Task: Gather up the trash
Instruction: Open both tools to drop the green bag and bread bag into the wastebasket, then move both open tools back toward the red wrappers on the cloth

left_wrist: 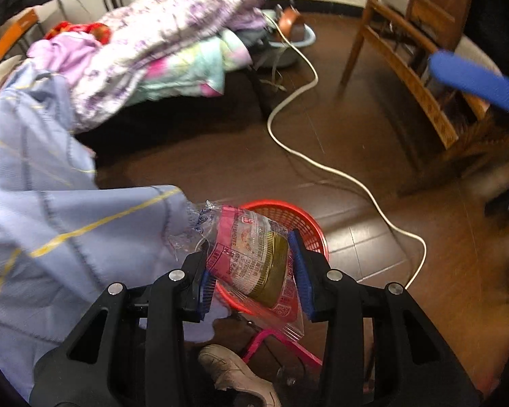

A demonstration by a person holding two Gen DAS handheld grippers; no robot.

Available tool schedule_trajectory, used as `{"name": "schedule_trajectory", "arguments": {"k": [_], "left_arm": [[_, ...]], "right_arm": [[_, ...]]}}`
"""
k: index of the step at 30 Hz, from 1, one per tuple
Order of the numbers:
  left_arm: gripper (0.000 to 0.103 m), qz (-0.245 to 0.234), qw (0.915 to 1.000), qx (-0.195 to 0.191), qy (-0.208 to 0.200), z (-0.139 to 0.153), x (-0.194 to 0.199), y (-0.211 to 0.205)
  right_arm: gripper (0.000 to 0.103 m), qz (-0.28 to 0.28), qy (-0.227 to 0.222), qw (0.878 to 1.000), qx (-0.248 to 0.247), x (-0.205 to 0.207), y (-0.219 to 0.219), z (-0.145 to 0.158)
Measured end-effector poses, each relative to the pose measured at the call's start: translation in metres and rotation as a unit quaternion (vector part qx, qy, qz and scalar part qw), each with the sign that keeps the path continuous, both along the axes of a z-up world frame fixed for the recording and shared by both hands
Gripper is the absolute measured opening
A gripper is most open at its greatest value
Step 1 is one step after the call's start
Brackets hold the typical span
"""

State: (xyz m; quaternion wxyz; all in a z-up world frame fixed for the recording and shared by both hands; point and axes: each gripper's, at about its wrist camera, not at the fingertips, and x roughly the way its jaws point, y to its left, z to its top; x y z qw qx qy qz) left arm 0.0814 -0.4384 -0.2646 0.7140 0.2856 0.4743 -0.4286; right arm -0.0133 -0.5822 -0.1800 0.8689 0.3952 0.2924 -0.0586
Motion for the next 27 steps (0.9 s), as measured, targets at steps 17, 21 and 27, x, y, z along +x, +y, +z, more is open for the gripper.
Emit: {"name": "schedule_trajectory", "arguments": {"k": [17, 21, 27], "left_arm": [[0.076, 0.059, 0.9981, 0.014, -0.007, -0.022, 0.017, 0.011], [0.080, 0.071, 0.9972, 0.003, -0.024, -0.009, 0.014, 0.020], [0.080, 0.090, 0.9940, -0.010, -0.061, 0.018, 0.007, 0.040]], "right_arm": [[0.080, -0.013, 0.023, 1.000, 0.004, -0.001, -0.005, -0.017], [0.081, -0.010, 0.023, 1.000, -0.008, 0.000, -0.001, -0.010], [0.082, 0.002, 0.017, 1.000, -0.024, 0.004, 0.009, 0.003]]}}
